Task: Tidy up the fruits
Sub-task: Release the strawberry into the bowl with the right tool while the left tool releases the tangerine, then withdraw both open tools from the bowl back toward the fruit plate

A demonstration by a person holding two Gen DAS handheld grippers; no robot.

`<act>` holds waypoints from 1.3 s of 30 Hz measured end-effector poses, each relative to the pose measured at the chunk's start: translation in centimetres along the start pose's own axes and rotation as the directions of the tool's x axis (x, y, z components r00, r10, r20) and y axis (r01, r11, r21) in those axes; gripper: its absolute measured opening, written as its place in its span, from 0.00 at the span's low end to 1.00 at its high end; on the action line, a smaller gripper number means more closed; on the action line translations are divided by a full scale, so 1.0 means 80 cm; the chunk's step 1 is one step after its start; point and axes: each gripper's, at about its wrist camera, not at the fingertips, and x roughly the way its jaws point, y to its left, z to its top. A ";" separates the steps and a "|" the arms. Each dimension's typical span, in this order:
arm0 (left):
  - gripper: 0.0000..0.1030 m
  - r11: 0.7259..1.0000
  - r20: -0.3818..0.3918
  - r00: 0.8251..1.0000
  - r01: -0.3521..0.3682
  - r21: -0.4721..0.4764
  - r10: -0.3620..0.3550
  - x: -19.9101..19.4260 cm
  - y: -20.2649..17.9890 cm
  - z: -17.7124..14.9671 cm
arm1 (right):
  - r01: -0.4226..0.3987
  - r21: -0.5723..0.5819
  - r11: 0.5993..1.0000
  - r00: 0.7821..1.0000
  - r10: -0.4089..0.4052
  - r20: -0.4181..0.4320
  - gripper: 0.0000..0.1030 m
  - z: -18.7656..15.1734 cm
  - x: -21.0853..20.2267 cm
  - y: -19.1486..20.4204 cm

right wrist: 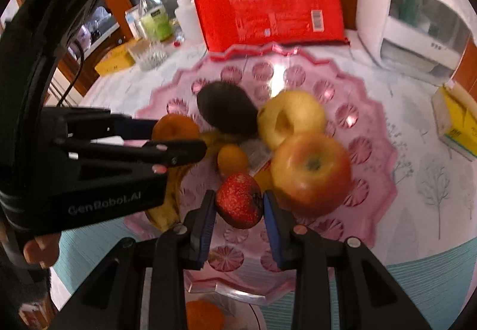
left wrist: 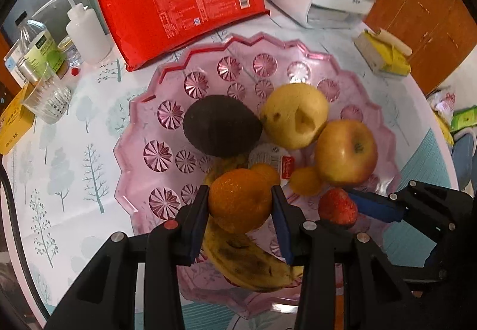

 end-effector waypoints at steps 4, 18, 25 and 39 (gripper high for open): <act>0.38 1.000 -0.010 1.000 -0.001 0.016 0.002 0.004 0.001 -0.002 | -0.015 0.020 1.000 1.000 0.015 -0.023 0.31 -0.003 0.011 -0.006; 0.55 0.999 -0.007 1.000 -0.008 0.035 0.009 -0.009 0.001 -0.019 | -0.014 0.037 0.999 0.998 0.016 -0.059 0.35 -0.006 0.018 -0.007; 0.59 1.000 0.009 1.000 -0.005 -0.013 0.005 -0.029 0.010 -0.032 | -0.026 0.064 0.998 0.999 0.029 -0.045 0.44 -0.011 0.006 -0.006; 0.70 0.996 0.068 0.998 -0.008 -0.088 0.014 -0.094 0.021 -0.064 | -0.012 0.083 0.996 1.000 0.010 0.023 0.44 -0.018 -0.047 0.002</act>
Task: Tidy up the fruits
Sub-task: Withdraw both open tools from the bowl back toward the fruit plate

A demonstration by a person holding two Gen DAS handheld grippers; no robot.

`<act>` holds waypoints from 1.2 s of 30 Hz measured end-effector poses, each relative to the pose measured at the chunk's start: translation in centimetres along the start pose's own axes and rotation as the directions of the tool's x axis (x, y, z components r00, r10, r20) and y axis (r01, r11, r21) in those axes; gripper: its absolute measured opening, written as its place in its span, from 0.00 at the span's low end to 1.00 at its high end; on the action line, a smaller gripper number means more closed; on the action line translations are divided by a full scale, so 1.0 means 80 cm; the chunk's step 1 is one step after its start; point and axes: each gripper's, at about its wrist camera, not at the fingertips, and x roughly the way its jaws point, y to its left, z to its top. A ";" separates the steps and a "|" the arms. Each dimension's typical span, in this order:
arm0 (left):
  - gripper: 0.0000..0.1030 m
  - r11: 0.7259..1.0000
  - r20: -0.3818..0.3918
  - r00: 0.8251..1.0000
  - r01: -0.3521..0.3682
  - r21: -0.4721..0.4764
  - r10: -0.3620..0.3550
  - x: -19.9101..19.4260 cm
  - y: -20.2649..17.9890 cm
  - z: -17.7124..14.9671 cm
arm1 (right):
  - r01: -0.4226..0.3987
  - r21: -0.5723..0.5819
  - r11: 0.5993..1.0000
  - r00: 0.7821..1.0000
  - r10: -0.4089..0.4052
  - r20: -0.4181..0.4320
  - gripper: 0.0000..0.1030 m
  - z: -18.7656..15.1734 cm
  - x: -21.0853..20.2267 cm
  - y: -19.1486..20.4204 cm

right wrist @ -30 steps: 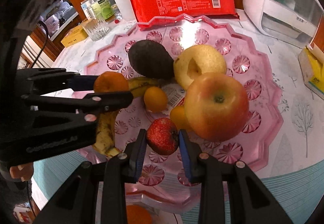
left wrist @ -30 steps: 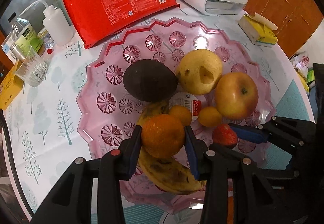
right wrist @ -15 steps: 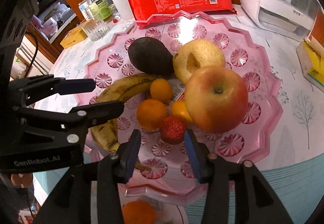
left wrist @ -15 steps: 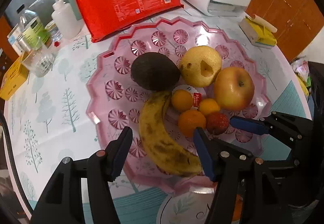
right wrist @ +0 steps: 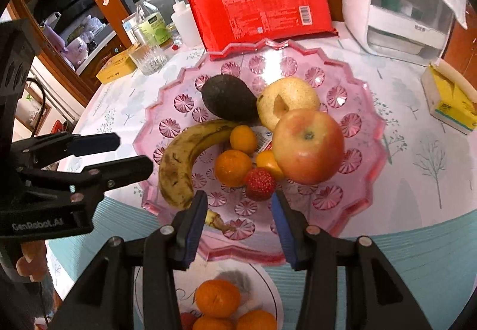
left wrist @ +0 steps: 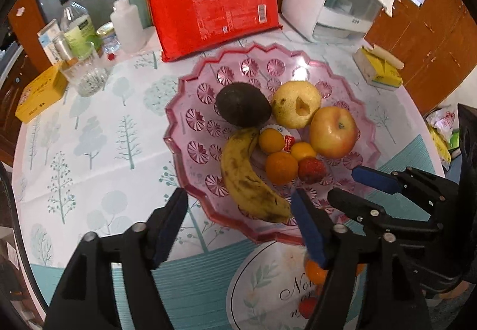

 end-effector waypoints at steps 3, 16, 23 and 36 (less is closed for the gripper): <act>0.71 1.000 0.029 1.000 0.001 -0.002 -0.001 -0.024 -0.003 -0.005 | 0.001 0.017 1.000 1.000 -0.001 0.016 0.44 -0.002 -0.015 0.000; 0.79 0.999 0.125 0.991 0.040 0.003 -0.040 -0.108 -0.018 -0.031 | 0.047 0.075 0.996 0.995 -0.053 0.087 0.44 -0.032 -0.096 0.008; 0.79 0.995 0.167 0.981 0.095 0.024 -0.097 -0.147 -0.026 -0.055 | 0.097 0.102 0.990 0.986 -0.109 0.124 0.44 -0.061 -0.143 0.020; 0.82 0.988 0.189 0.971 0.136 0.068 -0.146 -0.179 -0.035 -0.121 | 0.167 0.152 0.974 0.970 -0.190 0.150 0.44 -0.122 -0.200 0.041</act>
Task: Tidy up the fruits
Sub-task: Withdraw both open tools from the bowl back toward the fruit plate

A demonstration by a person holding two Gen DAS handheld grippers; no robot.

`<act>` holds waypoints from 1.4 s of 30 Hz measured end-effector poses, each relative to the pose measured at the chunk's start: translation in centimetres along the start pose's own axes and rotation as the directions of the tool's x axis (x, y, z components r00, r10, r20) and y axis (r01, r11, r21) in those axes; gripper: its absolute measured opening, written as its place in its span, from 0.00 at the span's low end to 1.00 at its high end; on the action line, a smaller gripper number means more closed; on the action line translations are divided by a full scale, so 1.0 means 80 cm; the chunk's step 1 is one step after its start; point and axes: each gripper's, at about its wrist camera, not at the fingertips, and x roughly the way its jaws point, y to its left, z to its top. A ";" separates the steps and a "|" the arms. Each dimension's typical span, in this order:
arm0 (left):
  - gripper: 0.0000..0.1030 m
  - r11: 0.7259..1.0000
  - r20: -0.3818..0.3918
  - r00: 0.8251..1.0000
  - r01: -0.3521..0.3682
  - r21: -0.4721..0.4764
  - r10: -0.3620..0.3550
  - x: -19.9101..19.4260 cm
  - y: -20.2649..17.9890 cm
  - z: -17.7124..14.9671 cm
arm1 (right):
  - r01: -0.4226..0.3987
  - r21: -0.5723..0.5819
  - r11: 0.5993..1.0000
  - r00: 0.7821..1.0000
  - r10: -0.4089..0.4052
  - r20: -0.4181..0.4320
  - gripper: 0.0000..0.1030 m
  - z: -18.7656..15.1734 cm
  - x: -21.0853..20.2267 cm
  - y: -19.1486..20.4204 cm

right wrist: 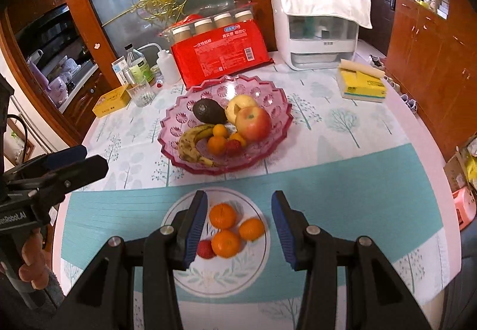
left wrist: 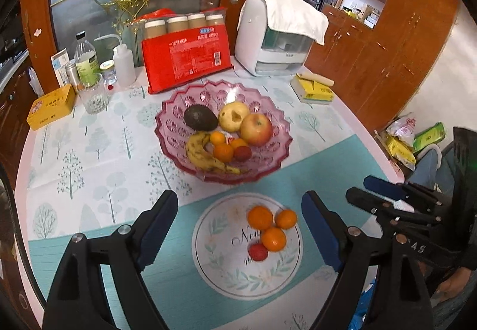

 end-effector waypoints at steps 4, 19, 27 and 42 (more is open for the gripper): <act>0.82 1.000 -0.022 0.999 -0.022 0.016 0.022 0.007 -0.006 -0.026 | 0.006 -0.013 1.000 1.000 -0.006 0.002 0.44 -0.011 -0.008 0.001; 0.82 0.980 -0.157 0.978 -0.160 -0.122 0.140 0.074 -0.012 -0.104 | -0.163 -0.122 0.979 0.980 0.147 -0.134 0.44 -0.014 0.058 -0.033; 0.82 0.958 -0.218 0.963 -0.203 -0.201 0.159 0.121 -0.023 -0.138 | -0.267 -0.215 0.939 0.945 0.211 -0.251 0.44 -0.026 0.112 -0.046; 0.77 0.944 -0.269 0.945 -0.246 -0.219 0.183 0.179 -0.042 -0.160 | -0.369 -0.266 0.891 0.893 0.260 -0.367 0.44 -0.042 0.177 -0.056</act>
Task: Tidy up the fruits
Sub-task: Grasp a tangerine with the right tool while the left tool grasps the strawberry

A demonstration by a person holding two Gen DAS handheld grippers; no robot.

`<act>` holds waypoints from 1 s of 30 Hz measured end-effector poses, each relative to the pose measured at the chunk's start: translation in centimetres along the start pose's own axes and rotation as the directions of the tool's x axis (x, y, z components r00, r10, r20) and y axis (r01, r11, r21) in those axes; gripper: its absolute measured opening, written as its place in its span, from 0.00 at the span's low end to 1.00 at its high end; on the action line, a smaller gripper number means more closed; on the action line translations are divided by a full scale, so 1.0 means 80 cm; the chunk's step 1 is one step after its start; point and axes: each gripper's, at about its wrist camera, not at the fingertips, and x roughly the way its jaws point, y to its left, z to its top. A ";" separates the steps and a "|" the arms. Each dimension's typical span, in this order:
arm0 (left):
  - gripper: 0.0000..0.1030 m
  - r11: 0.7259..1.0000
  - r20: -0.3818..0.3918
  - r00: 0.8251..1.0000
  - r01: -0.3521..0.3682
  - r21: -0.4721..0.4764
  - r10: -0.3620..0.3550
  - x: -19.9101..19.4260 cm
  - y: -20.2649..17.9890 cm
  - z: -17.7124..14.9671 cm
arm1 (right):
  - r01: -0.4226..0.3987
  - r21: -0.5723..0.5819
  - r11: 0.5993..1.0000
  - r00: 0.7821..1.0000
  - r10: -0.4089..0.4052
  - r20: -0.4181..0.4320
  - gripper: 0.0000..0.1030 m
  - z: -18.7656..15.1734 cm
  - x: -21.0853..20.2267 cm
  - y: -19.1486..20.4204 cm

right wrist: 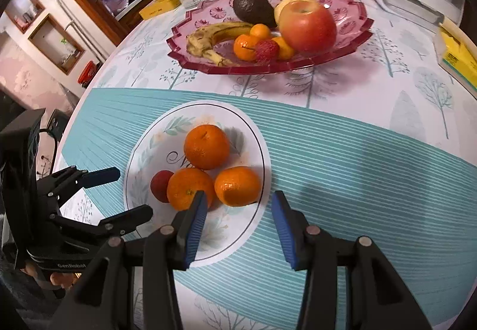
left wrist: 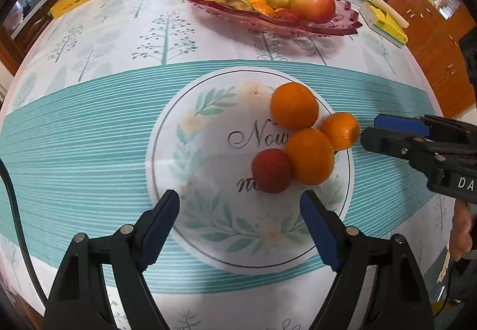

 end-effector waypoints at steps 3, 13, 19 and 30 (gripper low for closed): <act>0.70 0.999 0.004 1.000 -0.014 0.039 0.014 0.006 -0.008 0.003 | -0.007 -0.001 1.000 1.000 0.007 -0.009 0.44 0.001 0.006 -0.003; 0.60 0.998 -0.008 1.000 0.027 0.065 -0.027 0.019 -0.006 0.011 | -0.038 0.024 0.999 0.999 0.039 -0.031 0.44 0.007 0.022 -0.010; 0.60 0.999 0.003 0.999 0.035 0.041 -0.035 0.017 0.008 0.018 | -0.065 0.031 0.997 0.997 0.066 -0.042 0.44 0.012 0.032 -0.007; 0.60 0.997 0.015 0.999 0.040 0.063 -0.041 0.024 0.014 0.031 | -0.068 0.045 0.997 0.997 0.070 -0.036 0.38 0.014 0.038 -0.014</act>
